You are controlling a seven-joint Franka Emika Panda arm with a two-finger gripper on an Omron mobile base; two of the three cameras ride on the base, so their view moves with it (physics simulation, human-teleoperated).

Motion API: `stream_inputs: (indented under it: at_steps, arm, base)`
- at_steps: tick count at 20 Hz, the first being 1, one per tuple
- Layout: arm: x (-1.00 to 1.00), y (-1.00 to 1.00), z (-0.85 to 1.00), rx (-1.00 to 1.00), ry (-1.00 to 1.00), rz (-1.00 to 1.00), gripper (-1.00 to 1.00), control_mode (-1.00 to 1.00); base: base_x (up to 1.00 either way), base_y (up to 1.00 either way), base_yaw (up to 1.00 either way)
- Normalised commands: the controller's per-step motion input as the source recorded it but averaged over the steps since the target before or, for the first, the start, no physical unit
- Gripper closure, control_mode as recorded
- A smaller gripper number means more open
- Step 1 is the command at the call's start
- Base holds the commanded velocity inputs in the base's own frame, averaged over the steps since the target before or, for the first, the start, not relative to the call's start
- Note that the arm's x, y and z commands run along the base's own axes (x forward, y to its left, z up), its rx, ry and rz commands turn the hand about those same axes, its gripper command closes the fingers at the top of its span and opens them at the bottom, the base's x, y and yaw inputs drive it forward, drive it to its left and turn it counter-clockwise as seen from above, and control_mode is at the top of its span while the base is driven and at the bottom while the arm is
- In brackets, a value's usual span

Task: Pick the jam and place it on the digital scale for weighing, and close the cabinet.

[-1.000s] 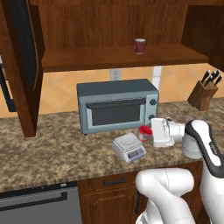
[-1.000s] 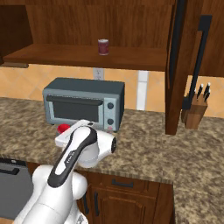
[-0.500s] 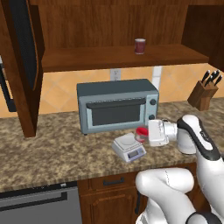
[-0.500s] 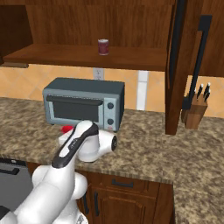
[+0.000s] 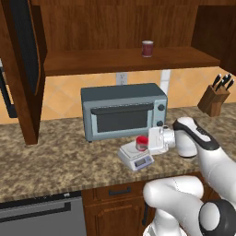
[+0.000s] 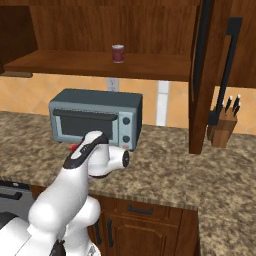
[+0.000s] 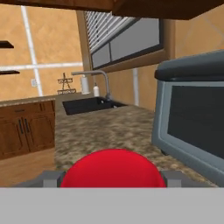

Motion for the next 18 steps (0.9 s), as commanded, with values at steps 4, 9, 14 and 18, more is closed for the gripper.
stream_inputs:
  at_steps: [4,9,14,18]
  arm:
    - [0.32,0.06,-0.32,-0.06,0.01,0.0,1.0,-1.0]
    - [0.26,0.03,-0.43,-0.05,0.03,0.0,1.0,-1.0]
    - [0.12,0.0,-0.34,0.0,0.0,0.0,1.0,-1.0]
    - [0.17,0.0,-0.2,0.0,-0.01,0.0,1.0,-1.0]
  base:
    - [0.0,0.0,0.0]
    - [0.0,0.0,0.0]
    - [0.0,0.0,0.0]
    - [0.0,0.0,0.0]
